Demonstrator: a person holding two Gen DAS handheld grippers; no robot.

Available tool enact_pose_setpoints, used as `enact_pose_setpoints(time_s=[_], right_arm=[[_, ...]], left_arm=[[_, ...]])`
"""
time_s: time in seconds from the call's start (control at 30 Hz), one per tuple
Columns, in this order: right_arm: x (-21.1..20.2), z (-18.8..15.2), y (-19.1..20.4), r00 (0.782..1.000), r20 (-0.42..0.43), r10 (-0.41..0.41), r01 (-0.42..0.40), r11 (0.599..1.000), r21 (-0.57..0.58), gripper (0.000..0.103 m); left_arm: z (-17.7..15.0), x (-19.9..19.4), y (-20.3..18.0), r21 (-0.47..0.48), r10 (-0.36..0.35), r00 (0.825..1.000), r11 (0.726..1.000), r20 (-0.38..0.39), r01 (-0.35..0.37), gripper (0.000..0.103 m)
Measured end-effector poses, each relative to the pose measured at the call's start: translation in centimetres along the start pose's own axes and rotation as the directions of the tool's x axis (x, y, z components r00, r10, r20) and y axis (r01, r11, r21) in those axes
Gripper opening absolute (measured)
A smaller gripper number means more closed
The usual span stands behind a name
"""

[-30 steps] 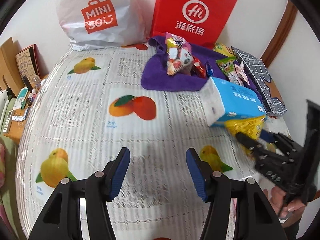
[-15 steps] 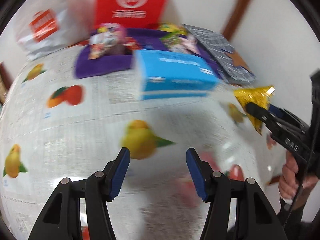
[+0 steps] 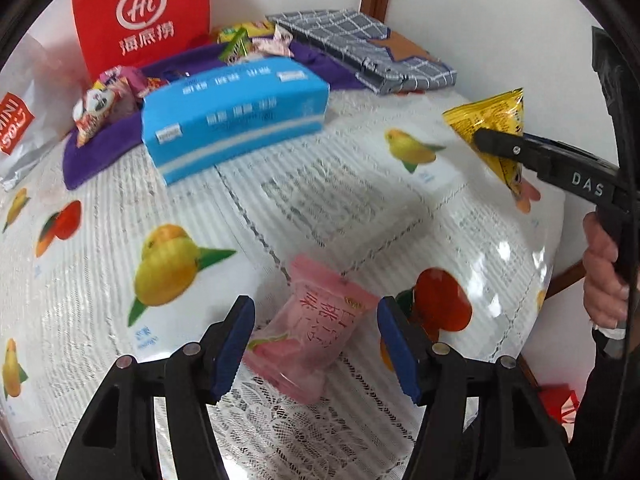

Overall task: Organize snacks
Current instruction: 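Grasp the pink packet on the sheet with the left tool, then lift the pink packet and yellow chip bag with both tools toward the towel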

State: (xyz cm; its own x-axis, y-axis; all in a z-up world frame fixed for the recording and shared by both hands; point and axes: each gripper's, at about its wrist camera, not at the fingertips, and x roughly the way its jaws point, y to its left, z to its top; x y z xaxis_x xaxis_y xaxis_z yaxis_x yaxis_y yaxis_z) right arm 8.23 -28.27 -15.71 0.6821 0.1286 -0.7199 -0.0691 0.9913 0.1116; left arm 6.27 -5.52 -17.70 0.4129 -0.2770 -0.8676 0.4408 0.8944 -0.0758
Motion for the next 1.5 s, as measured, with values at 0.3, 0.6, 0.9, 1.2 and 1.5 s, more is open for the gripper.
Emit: enact_pose_setpoints(time_s=[0.3,0.6,0.9,1.2,1.5], right_arm=[[1.3,-1.4,-0.8,0.999,-0.038,0.024,-0.023,0.999,0.034,0.052],[2.3,-2.2,1.7,0.996,-0.048,0.080,-0.083,0.995,-0.054,0.052],[5.3,-0.5,4.8,0.996,-0.022,0.085,-0.087,0.987,-0.136,0.052],[8.3,0.5,6.0,0.998,-0.011,0.069,-0.069,0.983,-0.171,0.053],[9.4,0.6,5.9,0.995,-0.054,0.089,-0.096,0.983,-0.155,0.060]], left_arm=[[-1.4,1.0,-1.3,0.061,0.139,0.989,0.988,0.047,-0.142,0.053],[0.6,0.5,2.6,0.010,0.254,0.964,0.967,0.074,-0.256,0.036],[1.3,1.4,9.7,-0.195,0.315,0.947,0.935,0.067,-0.298,0.036],[0.7,1.7,10.3,-0.250,0.302,0.943,0.933,0.142,-0.261,0.039],[0.6,1.7,10.3,-0.251,0.282,0.948,0.938,0.147,-0.240,0.042]])
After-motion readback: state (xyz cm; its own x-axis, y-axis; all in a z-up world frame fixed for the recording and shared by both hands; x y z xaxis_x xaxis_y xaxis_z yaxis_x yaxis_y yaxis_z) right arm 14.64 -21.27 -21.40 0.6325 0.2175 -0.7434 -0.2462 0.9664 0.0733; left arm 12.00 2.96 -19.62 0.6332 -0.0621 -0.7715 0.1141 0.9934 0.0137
